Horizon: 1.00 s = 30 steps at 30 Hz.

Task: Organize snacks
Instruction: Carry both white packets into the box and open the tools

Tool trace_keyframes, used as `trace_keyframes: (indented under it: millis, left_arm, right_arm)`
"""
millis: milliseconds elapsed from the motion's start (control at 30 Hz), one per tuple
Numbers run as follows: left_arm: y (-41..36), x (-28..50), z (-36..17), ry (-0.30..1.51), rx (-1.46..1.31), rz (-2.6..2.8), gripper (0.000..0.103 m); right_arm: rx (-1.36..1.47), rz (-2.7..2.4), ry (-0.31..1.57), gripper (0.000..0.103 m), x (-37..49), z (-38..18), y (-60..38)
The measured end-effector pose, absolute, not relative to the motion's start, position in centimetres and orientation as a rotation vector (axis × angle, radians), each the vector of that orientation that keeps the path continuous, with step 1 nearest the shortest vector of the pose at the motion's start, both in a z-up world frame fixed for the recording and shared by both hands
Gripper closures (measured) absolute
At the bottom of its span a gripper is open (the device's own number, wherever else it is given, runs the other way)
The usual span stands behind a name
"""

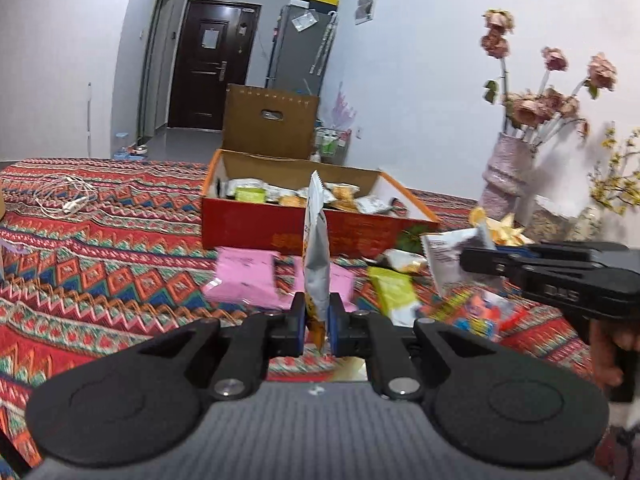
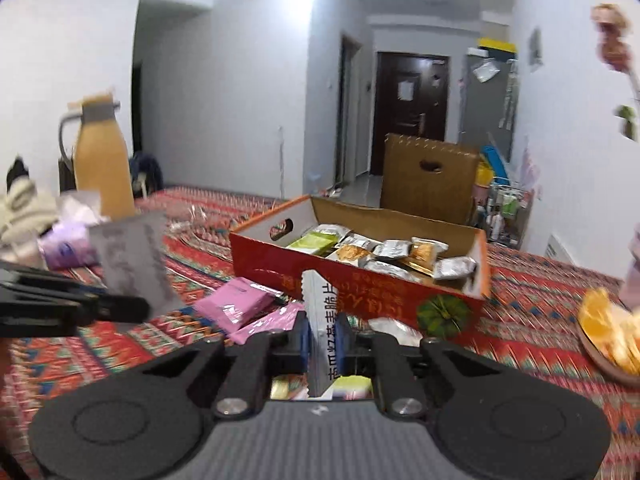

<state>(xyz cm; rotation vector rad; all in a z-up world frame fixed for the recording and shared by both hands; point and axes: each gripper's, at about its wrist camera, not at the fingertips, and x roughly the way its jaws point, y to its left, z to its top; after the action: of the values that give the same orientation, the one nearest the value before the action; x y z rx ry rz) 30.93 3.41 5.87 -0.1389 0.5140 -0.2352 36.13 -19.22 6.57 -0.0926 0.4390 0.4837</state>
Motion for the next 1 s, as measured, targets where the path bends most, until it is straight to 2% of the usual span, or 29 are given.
trace_keyframes:
  millis: [233, 567, 767, 1000]
  left_arm:
    - [0.3, 28.1, 5.6, 0.539, -0.108, -0.291, 0.092]
    - [-0.9, 27.8, 6.2, 0.533, -0.089, -0.296, 0.092]
    - [0.2, 33.1, 8.9, 0.494, -0.034, -0.316, 0.092]
    - [2.3, 43.3, 11.1, 0.464, -0.033, -0.301, 0.092]
  right_arm:
    - [0.059, 0.427, 0.427, 0.091, 29.5, 6.1, -23.5]
    - [0.073, 0.408, 0.433, 0.091, 28.0, 5.3, -25.1]
    - [0.035, 0.45, 0.383, 0.091, 31.2, 7.1, -24.3]
    - [-0.059, 0.464, 0.345, 0.091, 41.0, 9.9, -23.3]
